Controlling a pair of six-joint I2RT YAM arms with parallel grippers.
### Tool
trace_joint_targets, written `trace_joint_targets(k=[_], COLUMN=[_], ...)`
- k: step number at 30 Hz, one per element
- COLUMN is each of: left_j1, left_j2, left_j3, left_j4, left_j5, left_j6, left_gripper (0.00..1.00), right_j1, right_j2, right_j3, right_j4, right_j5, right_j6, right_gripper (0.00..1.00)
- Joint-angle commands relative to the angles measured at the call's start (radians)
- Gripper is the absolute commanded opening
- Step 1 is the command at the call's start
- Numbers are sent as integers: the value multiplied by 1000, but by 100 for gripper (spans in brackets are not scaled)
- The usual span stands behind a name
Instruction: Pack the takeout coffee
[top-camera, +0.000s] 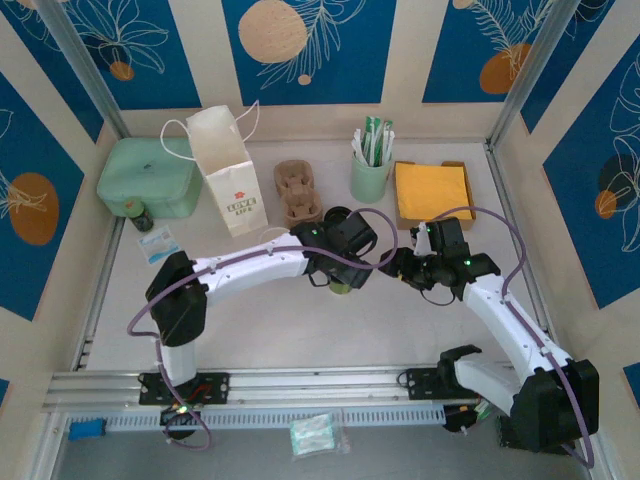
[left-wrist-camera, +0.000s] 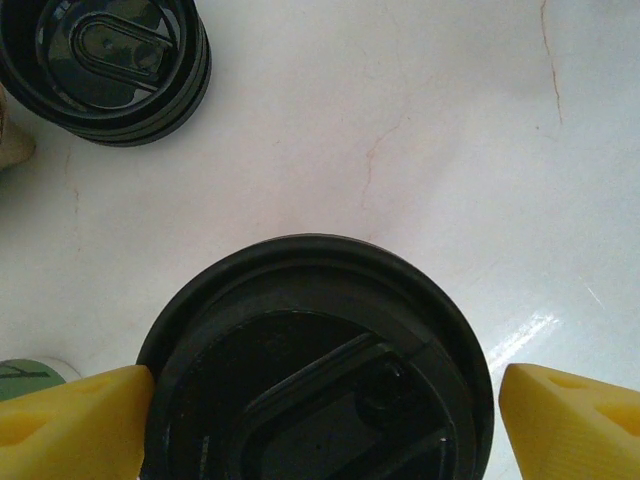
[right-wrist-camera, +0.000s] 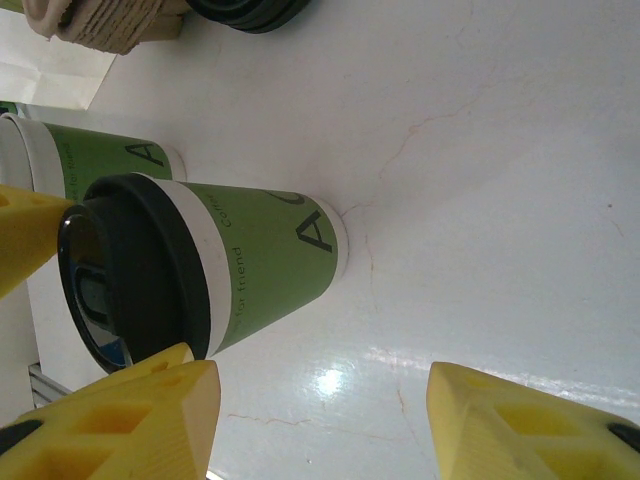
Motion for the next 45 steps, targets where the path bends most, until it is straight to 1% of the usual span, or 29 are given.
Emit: trace_joint_targets(k=[1, 9, 16, 25, 28, 31, 34, 36, 40, 45], left_j1=[-8, -7, -7, -4, 3, 17, 47, 74, 128, 176], left_j2=[10, -11, -40, -107, -144, -187, -242, -280, -350, -388], left_j3=[27, 36, 47, 61, 45, 1, -76, -138, -258, -362], left_j4=[-28, -10, 8, 36, 41, 49, 69, 90, 128, 194], left_j5=[14, 38, 60, 63, 47, 27, 33, 51, 100, 189], left_j6=[10, 6, -10, -40, -65, -104, -150, -176, -222, -262], left_gripper=[91, 100, 99, 99, 99, 99, 99, 100, 99, 99], right_j1=[-4, -5, -7, -15, -19, -20, -13, -2, 50, 136], right_j2=[-10, -10, -12, -8, -2, 15, 43, 64, 128, 212], right_j3=[12, 32, 44, 59, 71, 91, 120, 145, 203, 265], right_j4=[-23, -36, -47, -60, -68, -76, -84, -91, -107, -113], right_j5=[-27, -27, -21, -18, -21, -45, -75, -84, -75, -20], right_j6=[-20, -28, -29, -41, -52, -74, -98, -113, -142, -156], right_gripper=[57, 57, 57, 57, 57, 57, 57, 58, 62, 63])
